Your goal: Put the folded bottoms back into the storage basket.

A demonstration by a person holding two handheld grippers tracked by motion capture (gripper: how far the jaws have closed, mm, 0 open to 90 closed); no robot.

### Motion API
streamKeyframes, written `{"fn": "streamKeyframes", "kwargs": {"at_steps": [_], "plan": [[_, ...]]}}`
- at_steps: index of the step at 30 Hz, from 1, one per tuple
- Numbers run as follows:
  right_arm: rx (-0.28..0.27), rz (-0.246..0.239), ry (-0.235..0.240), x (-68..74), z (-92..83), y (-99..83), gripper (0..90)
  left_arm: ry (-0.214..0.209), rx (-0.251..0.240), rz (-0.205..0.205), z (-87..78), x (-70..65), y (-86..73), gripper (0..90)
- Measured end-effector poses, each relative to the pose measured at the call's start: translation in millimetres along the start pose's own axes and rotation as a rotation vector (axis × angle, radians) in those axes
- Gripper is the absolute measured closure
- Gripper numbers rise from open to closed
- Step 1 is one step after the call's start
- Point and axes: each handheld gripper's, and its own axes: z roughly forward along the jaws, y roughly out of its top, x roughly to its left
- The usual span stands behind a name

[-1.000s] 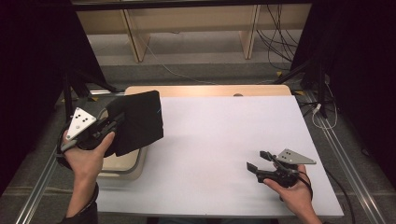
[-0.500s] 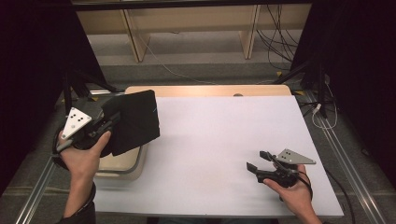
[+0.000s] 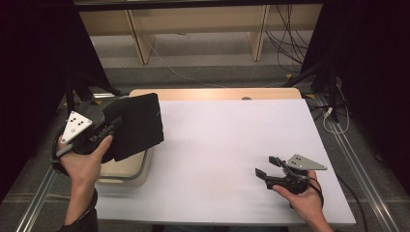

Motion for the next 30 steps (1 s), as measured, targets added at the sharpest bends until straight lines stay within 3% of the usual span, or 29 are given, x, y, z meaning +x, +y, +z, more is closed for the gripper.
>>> {"fn": "streamKeyframes", "kwargs": {"at_steps": [17,21,30], "plan": [[0.002,-0.001,0.0,0.1,0.0,0.0,26.3,0.017,0.03,-0.018,3.4,10.8,-4.4,78.6],[0.0,0.0,0.001,0.0,0.5,-0.3,26.3,0.022,0.056,-0.032,8.2,18.2,-8.4,78.5],[0.0,0.0,-0.003,0.1,0.7,0.3,26.3,0.028,0.178,-0.055,29.4,44.8,-21.4,78.1]]}}
